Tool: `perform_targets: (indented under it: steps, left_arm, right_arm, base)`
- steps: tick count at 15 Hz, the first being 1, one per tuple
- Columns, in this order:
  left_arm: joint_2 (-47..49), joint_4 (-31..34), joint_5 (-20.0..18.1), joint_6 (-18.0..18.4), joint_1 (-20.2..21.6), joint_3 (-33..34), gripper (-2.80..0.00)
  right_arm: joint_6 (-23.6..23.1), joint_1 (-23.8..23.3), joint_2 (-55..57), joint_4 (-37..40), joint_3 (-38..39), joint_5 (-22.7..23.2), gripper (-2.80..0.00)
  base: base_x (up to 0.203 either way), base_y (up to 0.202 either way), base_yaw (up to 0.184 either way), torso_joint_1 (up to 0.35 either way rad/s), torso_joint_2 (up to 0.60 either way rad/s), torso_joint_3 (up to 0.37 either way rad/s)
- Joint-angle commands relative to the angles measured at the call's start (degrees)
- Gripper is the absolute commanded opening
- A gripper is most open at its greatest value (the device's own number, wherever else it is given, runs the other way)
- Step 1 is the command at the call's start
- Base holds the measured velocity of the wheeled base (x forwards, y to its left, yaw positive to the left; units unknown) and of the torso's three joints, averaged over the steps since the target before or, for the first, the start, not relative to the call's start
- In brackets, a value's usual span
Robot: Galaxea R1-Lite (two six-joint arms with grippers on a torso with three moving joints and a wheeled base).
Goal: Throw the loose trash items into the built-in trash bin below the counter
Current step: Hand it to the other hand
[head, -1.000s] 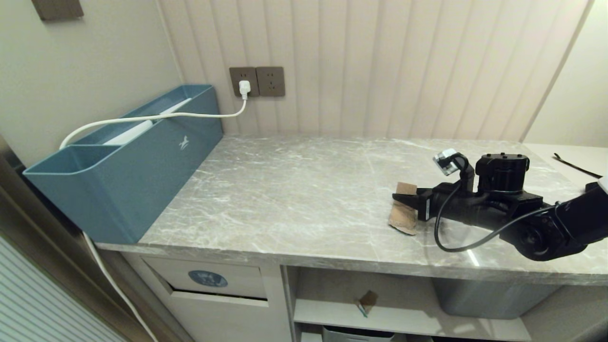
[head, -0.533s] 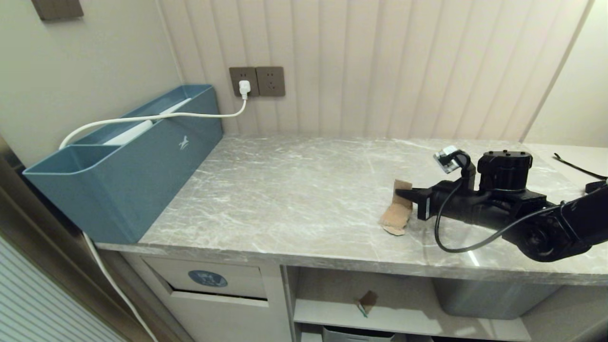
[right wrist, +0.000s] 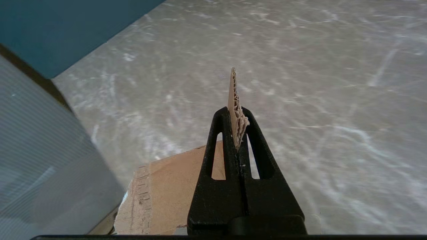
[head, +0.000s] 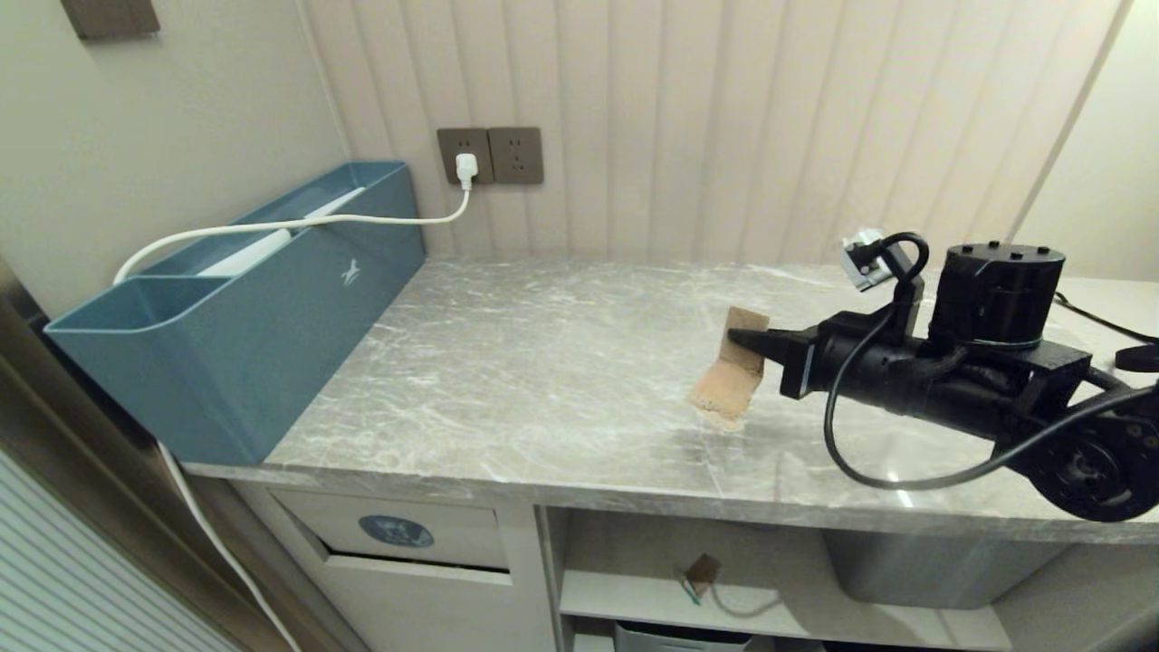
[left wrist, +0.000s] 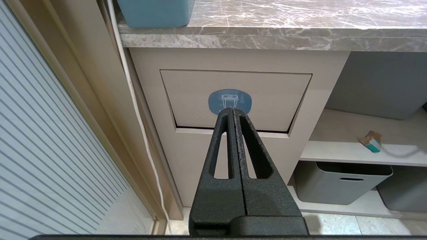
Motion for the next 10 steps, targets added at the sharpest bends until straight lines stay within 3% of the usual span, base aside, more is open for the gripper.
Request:
perform_targets:
  steps: [1,4,10]
  left_arm:
    - [-0.01,-0.01,-0.08,0.23,0.00,0.00,-2.80]
    - [-0.01,-0.09,-0.08,0.14,0.00,0.00,-2.80]
    - [-0.01,-0.56,-0.08,-1.39,-0.04,-0.02,-2.80]
  right_arm:
    - [0.14,4.54,-1.77,-0.32,2.35,-1.17,-2.80]
    - [0.02,8.52,-1.94,-0.74,5.42,-4.20,-2.80]
    - [3.13,6.59,-5.59,-0.74,10.68,-8.48,-2.80]
  base:
    - [0.000,0.000,0.000,0.000,0.00,0.000]
    - [0.000,0.000,0.000,0.000,0.00,0.000]
    - [0.000,0.000,0.000,0.000,0.00,0.000]
